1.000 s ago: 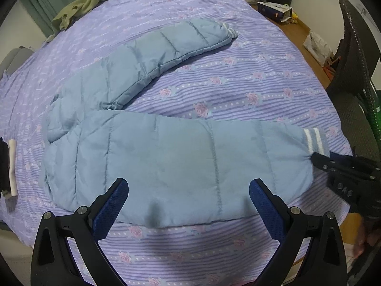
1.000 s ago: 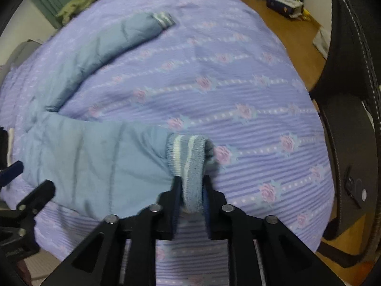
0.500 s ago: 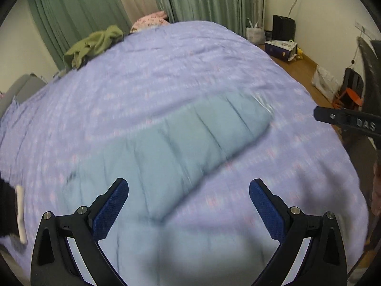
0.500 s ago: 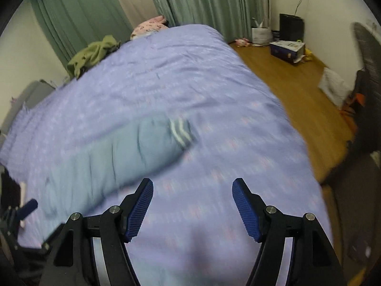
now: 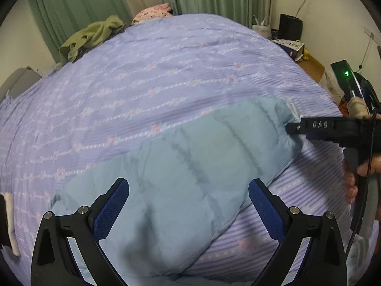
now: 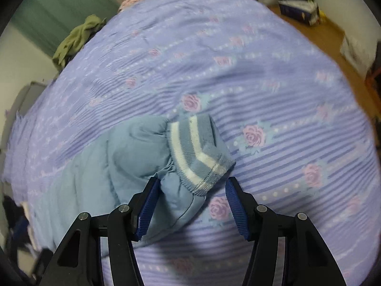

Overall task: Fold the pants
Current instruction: 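Grasp the striped cuff of one pant leg with the right gripper, then lay the held leg over the other leg with the right gripper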

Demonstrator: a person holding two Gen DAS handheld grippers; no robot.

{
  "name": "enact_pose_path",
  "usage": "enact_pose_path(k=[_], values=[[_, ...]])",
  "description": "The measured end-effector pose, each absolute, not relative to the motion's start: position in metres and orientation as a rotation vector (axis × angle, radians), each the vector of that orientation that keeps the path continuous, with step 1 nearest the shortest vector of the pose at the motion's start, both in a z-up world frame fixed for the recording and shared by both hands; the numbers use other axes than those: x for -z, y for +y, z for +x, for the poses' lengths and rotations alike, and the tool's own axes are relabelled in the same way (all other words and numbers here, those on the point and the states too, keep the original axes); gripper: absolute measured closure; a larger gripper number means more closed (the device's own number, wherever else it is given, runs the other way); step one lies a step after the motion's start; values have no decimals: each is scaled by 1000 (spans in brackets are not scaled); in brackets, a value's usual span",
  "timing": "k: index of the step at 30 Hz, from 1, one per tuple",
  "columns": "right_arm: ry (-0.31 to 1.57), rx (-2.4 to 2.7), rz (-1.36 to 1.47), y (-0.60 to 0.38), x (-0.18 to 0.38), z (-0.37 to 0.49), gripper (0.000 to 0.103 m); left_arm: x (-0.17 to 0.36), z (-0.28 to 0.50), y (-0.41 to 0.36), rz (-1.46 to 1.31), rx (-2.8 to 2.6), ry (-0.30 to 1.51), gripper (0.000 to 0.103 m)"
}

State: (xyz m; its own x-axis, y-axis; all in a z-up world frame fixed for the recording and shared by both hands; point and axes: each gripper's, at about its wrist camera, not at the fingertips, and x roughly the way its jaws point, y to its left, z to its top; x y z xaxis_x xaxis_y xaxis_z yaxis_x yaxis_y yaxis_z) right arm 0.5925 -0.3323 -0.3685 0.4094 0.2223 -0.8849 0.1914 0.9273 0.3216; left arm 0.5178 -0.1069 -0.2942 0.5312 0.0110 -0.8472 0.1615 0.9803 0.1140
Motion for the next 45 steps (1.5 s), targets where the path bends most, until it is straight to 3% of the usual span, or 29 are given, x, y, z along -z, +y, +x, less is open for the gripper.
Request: enact_pose_path(k=[2, 4, 9, 13, 16, 18, 20, 27, 32, 37, 45], values=[[1152, -49, 450, -332, 371, 591, 72, 299, 515, -100, 177, 86, 1032, 1], [1146, -42, 432, -329, 367, 588, 78, 301, 512, -96, 165, 82, 1043, 1], [1002, 25, 301, -321, 320, 549, 79, 292, 500, -88, 135, 78, 1024, 1], [1051, 128, 292, -334, 328, 535, 78, 289, 494, -84, 155, 68, 1027, 1], [1111, 177, 260, -333, 339, 537, 70, 284, 486, -79, 177, 52, 1019, 1], [1092, 231, 208, -329, 330, 530, 54, 278, 480, -74, 188, 39, 1010, 1], [1036, 278, 186, -327, 312, 519, 29, 267, 470, -65, 175, 33, 992, 1], [855, 233, 227, -309, 218, 421, 28, 212, 415, -22, 56, -21, 899, 1], [881, 166, 279, -286, 187, 352, 27, 178, 365, 6, -34, -43, 865, 0], [991, 136, 376, -266, 202, 291, 27, 178, 320, 31, -85, -54, 944, 0], [1183, 167, 470, -254, 264, 250, 27, 231, 279, 57, -99, -83, 1090, 0]])
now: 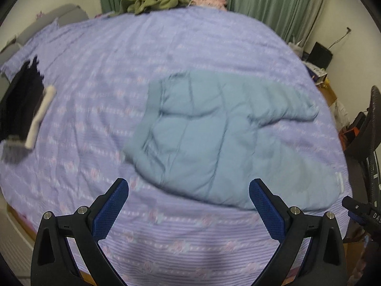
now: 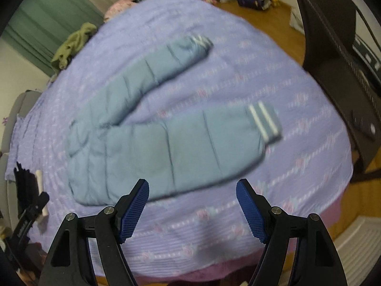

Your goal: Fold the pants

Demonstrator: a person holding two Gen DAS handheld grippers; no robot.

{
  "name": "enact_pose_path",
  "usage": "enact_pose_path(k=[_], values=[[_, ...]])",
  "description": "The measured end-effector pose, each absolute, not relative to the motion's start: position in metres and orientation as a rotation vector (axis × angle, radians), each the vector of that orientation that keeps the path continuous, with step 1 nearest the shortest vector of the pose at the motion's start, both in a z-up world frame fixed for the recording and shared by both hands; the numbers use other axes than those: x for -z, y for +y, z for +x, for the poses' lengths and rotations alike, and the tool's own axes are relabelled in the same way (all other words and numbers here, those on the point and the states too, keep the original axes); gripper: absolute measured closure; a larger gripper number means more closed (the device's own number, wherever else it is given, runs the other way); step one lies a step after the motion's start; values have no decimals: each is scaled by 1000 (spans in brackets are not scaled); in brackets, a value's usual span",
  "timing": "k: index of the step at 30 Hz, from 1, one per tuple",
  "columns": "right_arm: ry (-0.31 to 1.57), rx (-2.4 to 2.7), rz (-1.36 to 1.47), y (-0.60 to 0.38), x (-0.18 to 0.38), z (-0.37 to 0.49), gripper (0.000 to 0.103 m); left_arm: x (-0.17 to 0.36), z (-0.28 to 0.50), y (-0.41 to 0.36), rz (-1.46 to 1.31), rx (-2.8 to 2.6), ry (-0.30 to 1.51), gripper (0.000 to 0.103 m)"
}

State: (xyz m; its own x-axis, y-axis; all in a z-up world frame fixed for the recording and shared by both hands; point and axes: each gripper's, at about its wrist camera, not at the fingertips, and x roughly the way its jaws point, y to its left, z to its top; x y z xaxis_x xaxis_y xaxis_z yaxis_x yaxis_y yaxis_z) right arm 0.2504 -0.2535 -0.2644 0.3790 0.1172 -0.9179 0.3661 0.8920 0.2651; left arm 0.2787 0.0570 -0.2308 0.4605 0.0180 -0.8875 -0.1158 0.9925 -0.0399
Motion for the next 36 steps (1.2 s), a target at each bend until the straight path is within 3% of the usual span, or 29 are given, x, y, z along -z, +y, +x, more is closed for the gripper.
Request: enact_pose_path(k=[8, 20, 22, 24, 29, 32, 36], values=[[1246, 224, 550, -252, 313, 260, 27, 306, 301, 78, -312, -121, 1225, 0], [1286, 239, 657, -250, 363, 281, 27, 365, 319, 81, -629, -66, 1323, 4], [1273, 236, 636, -249, 362, 285, 29, 366, 321, 80, -639, -58, 1317, 9], [1256, 227, 596, -248, 357, 291, 38, 363, 325, 78, -653, -32, 1309, 30], [1226, 202, 569, -252, 346, 304, 68, 338, 326, 69, -597, -31, 1274, 65], [1194, 184, 576, -259, 334, 307, 83, 315, 330, 64, -546, -14, 1236, 73], [1114, 145, 578, -267, 304, 314, 88, 290, 332, 59, -492, -1, 1184, 78]])
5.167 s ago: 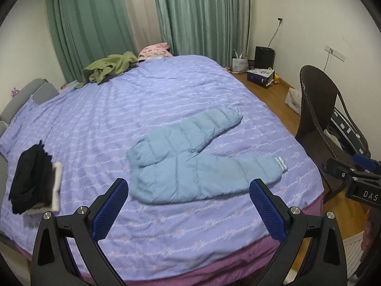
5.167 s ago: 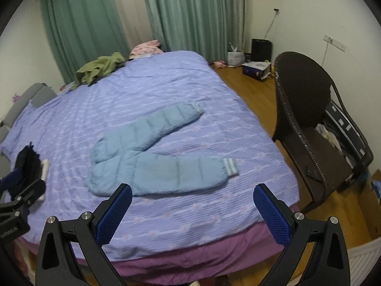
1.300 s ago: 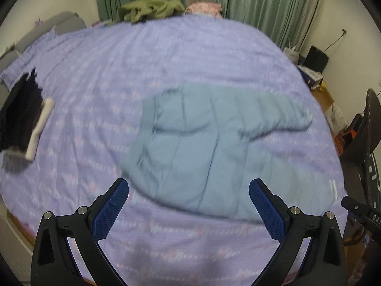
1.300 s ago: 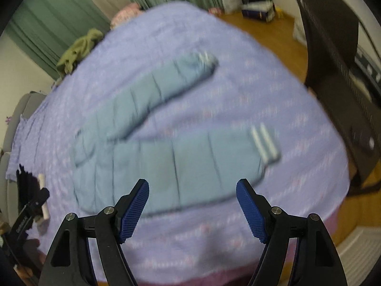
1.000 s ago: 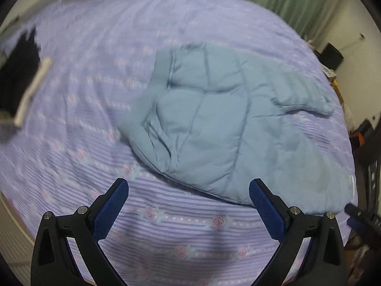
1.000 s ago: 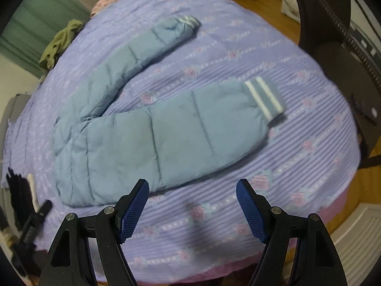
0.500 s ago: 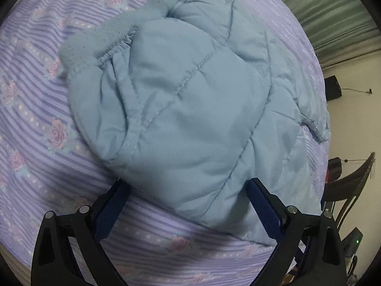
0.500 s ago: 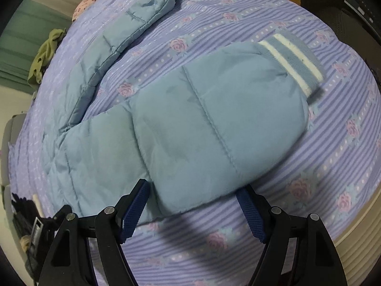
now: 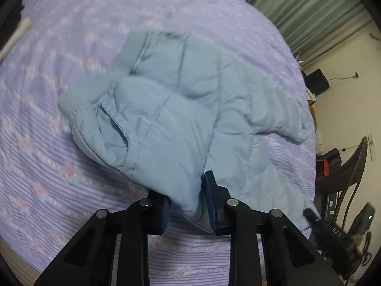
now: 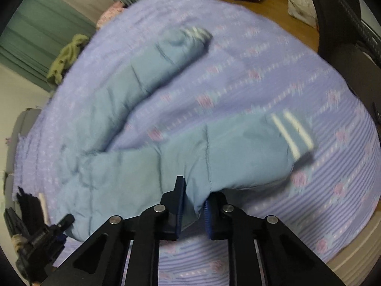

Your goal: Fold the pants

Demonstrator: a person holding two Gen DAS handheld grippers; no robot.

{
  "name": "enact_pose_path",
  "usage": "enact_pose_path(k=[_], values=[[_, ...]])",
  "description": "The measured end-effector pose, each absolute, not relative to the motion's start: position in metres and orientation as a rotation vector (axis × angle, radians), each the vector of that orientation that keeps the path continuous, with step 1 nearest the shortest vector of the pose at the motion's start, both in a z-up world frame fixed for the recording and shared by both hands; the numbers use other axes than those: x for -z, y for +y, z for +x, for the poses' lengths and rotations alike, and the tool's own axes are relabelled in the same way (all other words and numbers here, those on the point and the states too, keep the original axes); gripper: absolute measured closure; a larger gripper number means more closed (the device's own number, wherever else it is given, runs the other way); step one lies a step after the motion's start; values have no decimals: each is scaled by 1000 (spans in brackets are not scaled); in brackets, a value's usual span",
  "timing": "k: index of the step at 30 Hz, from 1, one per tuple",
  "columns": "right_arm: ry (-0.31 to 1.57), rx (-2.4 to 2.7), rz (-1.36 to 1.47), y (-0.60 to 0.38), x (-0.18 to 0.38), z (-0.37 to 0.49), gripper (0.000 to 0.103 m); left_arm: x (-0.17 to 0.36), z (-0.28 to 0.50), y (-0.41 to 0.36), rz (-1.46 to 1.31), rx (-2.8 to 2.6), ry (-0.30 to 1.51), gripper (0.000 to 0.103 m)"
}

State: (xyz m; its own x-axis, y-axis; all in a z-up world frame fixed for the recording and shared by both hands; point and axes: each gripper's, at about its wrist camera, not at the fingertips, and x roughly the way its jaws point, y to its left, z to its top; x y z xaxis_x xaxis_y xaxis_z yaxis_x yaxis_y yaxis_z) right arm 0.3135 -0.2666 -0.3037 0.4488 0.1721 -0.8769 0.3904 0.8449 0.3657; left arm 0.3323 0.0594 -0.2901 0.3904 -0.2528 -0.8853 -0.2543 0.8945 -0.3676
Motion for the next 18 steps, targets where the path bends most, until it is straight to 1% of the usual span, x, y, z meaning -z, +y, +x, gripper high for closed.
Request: enact_pose_path(k=[7, 10, 13, 18], values=[[959, 101, 587, -274, 248, 331, 91, 247, 357, 54, -479, 6, 1074, 81], [887, 84, 560, -274, 227, 357, 91, 234, 380, 52, -485, 20, 1035, 81], [852, 73, 545, -275, 217, 387, 91, 225, 407, 54, -456, 25, 999, 81], [840, 60, 533, -275, 219, 440, 91, 229, 452, 51, -404, 31, 990, 81]])
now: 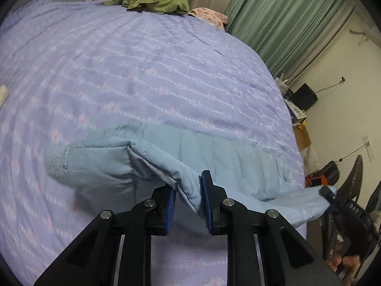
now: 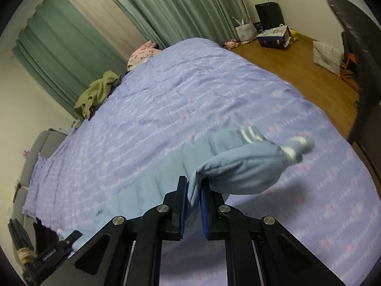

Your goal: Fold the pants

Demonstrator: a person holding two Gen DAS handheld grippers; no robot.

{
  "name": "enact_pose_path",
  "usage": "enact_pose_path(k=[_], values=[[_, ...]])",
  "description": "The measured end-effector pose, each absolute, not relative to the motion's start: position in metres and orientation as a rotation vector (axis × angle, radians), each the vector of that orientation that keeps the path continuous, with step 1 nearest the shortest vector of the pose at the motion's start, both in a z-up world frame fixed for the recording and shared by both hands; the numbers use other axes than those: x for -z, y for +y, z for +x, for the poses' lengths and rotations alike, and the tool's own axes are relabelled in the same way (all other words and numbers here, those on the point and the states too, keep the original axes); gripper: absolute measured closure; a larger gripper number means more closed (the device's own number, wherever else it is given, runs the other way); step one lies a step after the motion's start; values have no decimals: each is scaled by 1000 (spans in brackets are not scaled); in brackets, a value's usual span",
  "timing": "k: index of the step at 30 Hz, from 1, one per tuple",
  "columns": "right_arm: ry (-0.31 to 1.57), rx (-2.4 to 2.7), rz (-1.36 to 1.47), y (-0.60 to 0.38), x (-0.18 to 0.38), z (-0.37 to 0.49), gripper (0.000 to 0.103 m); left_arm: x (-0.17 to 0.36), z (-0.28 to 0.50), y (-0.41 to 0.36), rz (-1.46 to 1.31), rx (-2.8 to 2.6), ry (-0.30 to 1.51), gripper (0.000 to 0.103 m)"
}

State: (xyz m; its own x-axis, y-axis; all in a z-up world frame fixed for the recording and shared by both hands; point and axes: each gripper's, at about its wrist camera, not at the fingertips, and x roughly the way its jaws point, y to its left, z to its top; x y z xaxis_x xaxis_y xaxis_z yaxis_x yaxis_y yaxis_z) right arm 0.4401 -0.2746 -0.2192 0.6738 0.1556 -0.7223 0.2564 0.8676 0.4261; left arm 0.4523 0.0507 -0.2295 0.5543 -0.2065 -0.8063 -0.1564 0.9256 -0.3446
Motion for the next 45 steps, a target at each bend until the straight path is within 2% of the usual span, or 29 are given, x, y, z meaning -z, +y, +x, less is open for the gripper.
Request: enact_pose_path(k=[11, 12, 14, 15, 16, 17, 18, 21, 23, 25, 29, 34, 37, 40, 45], values=[[913, 62, 399, -258, 254, 527, 89, 271, 532, 58, -369, -11, 1094, 80], [917, 58, 403, -259, 256, 529, 86, 273, 536, 57, -357, -20, 1108, 79], [924, 76, 415, -263, 258, 531, 62, 273, 545, 54, -327, -40, 1142, 76], [926, 87, 420, -266, 257, 531, 55, 270, 545, 53, -308, -38, 1144, 64], [925, 100, 422, -268, 255, 530, 43, 264, 544, 51, -281, -32, 1130, 53], [910, 119, 422, -271, 249, 526, 37, 253, 540, 48, -248, -20, 1091, 29], [897, 124, 421, -273, 244, 523, 36, 238, 534, 44, -204, -10, 1031, 15], [849, 93, 409, -277, 221, 505, 35, 203, 521, 30, -51, 58, 908, 8], [803, 106, 371, -281, 207, 489, 25, 191, 519, 18, 49, 130, 878, 8], [761, 138, 303, -284, 199, 476, 22, 189, 519, 6, 141, 185, 872, 8], [783, 169, 174, -295, 210, 475, 22, 208, 520, -13, 215, 236, 915, 8], [897, 95, 334, -320, 251, 499, 22, 252, 527, -27, 180, 221, 1026, 9], [944, 71, 408, -325, 277, 519, 27, 270, 528, -23, 147, 184, 1073, 9], [988, 64, 428, -322, 298, 539, 33, 278, 527, -15, 136, 143, 1087, 10], [1060, 90, 397, -309, 323, 559, 34, 275, 521, 0, 120, 89, 1071, 10]])
